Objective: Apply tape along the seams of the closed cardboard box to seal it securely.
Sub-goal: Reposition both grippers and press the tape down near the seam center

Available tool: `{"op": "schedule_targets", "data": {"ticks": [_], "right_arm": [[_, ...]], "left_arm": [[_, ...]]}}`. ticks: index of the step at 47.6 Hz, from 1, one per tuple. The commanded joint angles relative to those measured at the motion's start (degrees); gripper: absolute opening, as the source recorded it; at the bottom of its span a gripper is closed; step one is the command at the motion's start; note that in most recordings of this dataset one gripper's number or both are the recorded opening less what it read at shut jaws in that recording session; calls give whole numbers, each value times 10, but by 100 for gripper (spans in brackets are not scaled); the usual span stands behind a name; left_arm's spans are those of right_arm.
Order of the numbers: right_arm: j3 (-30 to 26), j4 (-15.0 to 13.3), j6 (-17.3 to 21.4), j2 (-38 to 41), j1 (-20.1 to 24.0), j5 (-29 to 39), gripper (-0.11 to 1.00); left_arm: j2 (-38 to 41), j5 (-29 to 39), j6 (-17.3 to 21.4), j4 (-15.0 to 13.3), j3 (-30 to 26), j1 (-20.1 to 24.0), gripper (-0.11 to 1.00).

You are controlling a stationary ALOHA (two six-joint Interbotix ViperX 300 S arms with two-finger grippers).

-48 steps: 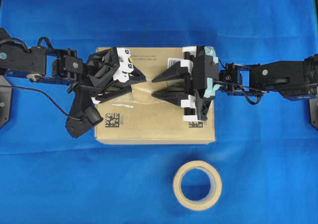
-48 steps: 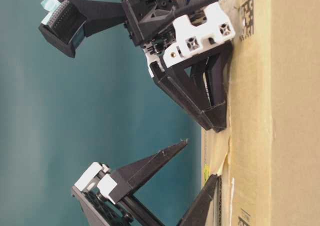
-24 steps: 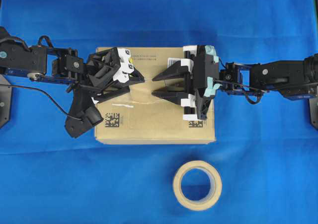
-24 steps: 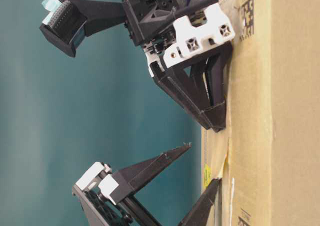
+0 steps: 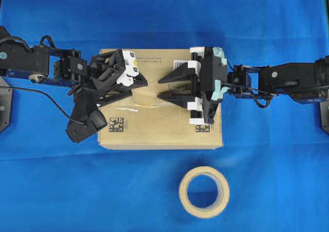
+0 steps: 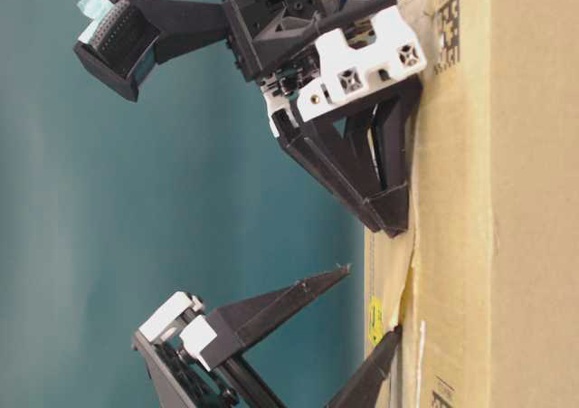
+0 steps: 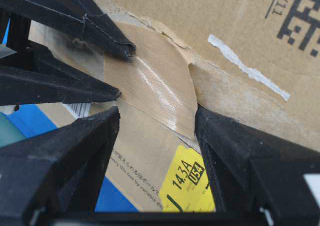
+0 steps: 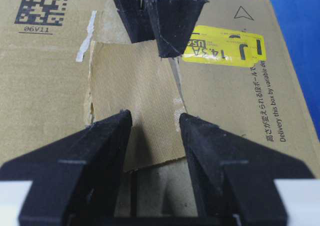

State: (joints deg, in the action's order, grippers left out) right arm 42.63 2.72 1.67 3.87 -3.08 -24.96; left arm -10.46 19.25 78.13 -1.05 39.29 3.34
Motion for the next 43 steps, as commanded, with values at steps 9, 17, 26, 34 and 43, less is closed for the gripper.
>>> {"op": "schedule_targets", "data": {"ticks": [9, 17, 26, 34, 43], "right_arm": [[0, 2, -1, -12, 2, -2, 47], [2, 2, -1, -13, 3, -2, 47], [7, 2, -1, -23, 3, -4, 47], [27, 2, -4, -65, 3, -4, 42], [40, -1, -12, -122, 2, -6, 5]], "left_arm": [[-11, 11, -1, 1, -5, 3, 60], [-12, 14, -1, 2, -5, 3, 60], [-32, -8, -20, -6, 2, 1, 60], [-69, -108, -96, -8, 38, -6, 59], [-108, -239, -267, -8, 79, -20, 51]]}}
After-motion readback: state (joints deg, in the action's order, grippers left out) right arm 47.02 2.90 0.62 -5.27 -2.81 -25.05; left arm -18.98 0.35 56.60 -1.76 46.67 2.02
